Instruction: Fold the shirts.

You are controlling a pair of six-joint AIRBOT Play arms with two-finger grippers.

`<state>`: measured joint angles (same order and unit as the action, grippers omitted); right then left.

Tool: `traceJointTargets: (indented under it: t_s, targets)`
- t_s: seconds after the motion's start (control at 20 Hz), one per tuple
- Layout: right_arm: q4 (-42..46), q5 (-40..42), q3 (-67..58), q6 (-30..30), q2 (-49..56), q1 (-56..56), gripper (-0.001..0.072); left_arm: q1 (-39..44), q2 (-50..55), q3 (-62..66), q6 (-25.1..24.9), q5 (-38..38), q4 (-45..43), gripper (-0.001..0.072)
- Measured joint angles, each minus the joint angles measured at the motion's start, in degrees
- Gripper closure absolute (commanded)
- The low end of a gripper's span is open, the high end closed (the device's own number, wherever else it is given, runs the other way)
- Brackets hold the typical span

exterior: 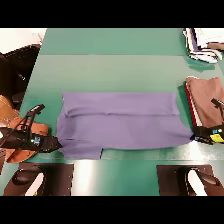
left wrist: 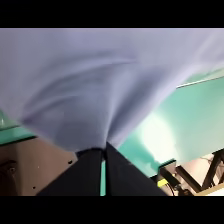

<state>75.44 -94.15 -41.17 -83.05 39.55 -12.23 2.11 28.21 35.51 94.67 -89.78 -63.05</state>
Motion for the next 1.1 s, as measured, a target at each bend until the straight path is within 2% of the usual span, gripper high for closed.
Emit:
traceJointTargets:
  t_s: [0.1, 0.25, 0.45, 0.7, 0.75, 0.8, 0.85, 1.05, 1.1]
  targets:
    - [1.1, -0.1, -1.2, -0.4, -0.5, 0.8, 0.0697, 0.0, 0.2, 2.6, 0.0, 1.8, -1.7, 0.0687]
    - [1.6, 3.0, -5.3, -0.7, 4.4, 4.2, 0.0696, 0.0, 5.1, 5.6, -2.0, 8.9, -5.4, 0.0685]
    - [1.8, 10.1, -14.4, -0.9, 17.4, 9.6, 0.0694, 0.0, 17.5, 9.2, -5.9, 21.4, -7.4, 0.0685]
    - [-0.2, 14.1, -25.6, -1.0, 34.6, 12.9, 0.0694, 0.0, 33.4, 15.5, -7.6, 33.7, -8.2, 0.0683]
    - [-1.5, 14.5, -27.4, -1.0, 37.4, 13.2, 0.0656, 0.0, 35.8, 16.9, -7.8, 35.4, -8.2, 0.0589]
    - [-3.0, 14.9, -28.9, -0.9, 39.9, 13.2, 0.0476, 0.0, 37.8, 18.1, -7.8, 36.7, -8.2, 0.027]
    - [-4.3, 15.3, -30.1, -0.5, 41.9, 13.2, 0.0351, 0.0, 39.2, 19.1, -7.9, 37.4, -8.2, 0.0094]
    - [-11.5, 15.6, -31.9, 3.0, 46.2, 10.7, 0.0345, 0.0, 41.9, 22.6, -7.3, 37.1, -7.5, 0.0088]
    - [-13.1, 15.5, -31.2, 4.2, 46.2, 9.3, 0.0345, 0.0, 42.2, 23.4, -7.1, 35.9, -7.3, 0.0185]
